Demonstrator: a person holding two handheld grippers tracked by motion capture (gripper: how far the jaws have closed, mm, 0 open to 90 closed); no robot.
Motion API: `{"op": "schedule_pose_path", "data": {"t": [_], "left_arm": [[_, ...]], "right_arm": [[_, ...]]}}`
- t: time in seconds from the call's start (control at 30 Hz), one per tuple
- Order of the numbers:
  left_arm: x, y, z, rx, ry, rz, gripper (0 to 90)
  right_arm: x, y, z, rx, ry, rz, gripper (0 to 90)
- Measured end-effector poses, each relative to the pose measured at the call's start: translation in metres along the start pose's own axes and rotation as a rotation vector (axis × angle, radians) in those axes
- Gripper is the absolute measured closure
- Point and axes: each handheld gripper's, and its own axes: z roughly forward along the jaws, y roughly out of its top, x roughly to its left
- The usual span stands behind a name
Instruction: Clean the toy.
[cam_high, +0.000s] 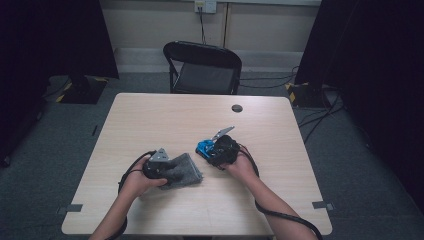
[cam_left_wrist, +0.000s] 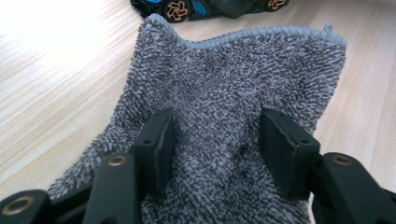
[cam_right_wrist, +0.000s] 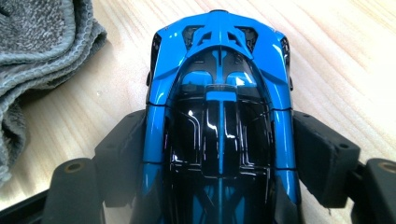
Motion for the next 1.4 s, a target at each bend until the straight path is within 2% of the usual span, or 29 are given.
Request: {"op": "schedule_pose_path", "data": {"t": [0.57, 0.77, 0.97, 1.2, 1.33, 1.4], "left_arm": [[-0.0005, 0.0003, 0.0002, -0.001, 0.004, -0.006, 42.8], [-0.0014, 0.0015, 0.0004, 0.008, 0.005, 0.012, 39.9], [-0.0011, 0.0017, 0.0003, 0.007, 0.002, 0.003, 39.4], [-0.001, 0.0028, -0.0003, 0.007, 0.001, 0.015, 39.0], [-0.0015, 0.0049, -0.0014, 0.011, -0.008, 0.045, 38.2], [-0.0015, 0.006, -0.0017, 0.007, -0.009, 0.041, 38.2]], "right_arm": [[0.0011, 0.0, 0.0, 0.0, -0.01, 0.011, 25.4], [0.0011, 0.0015, -0.0002, 0.012, -0.012, 0.01, 25.9], [0.0013, 0.0005, -0.0013, 0.012, -0.013, 0.014, 26.1], [-0.0015, -0.0014, -0.0044, 0.019, 0.005, 0.03, 26.1], [-0.0038, -0.0028, -0.0065, 0.021, 0.013, 0.035, 26.2], [-0.0045, -0.0034, -0.008, 0.022, 0.014, 0.035, 26.2]]}}
